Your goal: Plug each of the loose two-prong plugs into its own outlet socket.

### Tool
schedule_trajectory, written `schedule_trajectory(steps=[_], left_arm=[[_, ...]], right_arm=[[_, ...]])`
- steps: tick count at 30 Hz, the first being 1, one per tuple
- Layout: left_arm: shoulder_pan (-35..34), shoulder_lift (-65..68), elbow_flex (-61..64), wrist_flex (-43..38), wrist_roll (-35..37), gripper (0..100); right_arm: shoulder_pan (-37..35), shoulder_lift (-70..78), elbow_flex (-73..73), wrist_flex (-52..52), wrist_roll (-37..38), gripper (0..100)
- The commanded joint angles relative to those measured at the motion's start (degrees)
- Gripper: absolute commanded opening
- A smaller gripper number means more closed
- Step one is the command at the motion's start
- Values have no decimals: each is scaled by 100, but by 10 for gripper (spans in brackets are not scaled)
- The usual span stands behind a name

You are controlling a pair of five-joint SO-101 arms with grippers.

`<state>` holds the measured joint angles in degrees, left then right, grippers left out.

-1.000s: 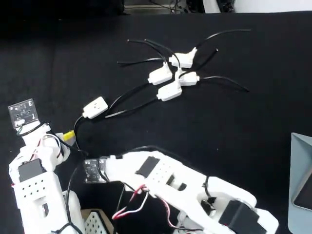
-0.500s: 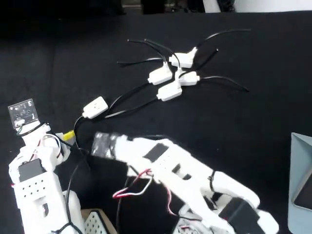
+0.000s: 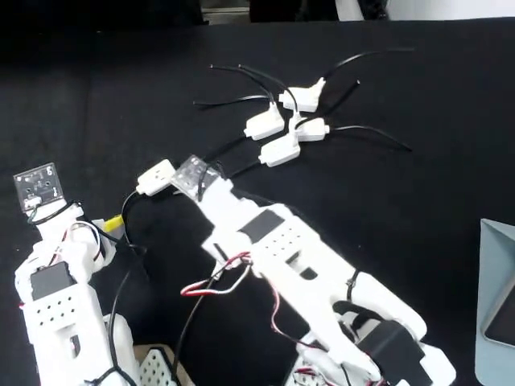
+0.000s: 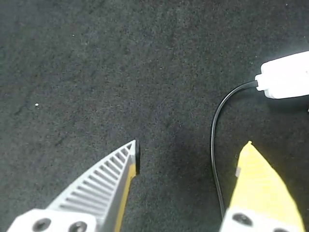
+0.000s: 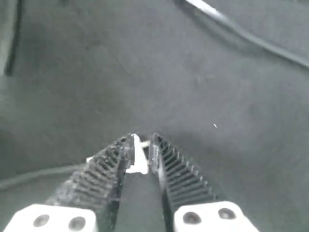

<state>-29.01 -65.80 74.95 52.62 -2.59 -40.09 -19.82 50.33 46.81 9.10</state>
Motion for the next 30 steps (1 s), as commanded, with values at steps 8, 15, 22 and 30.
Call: schedule_trajectory(steps=[8,15,22,30], left_arm=[[-13,-18,-215,-114,26,324],[-13,-18,-207,-114,26,324],[-13,-18,-207,-114,35,324],[-13,-18,-207,-114,35,324]], right_arm=[[-633,171,312,-1037,-774,53],[343,875,198,-862,-765,53],[1477,866,-716,853,-193,53],[1547,-154,-1051,1899,1002,58]])
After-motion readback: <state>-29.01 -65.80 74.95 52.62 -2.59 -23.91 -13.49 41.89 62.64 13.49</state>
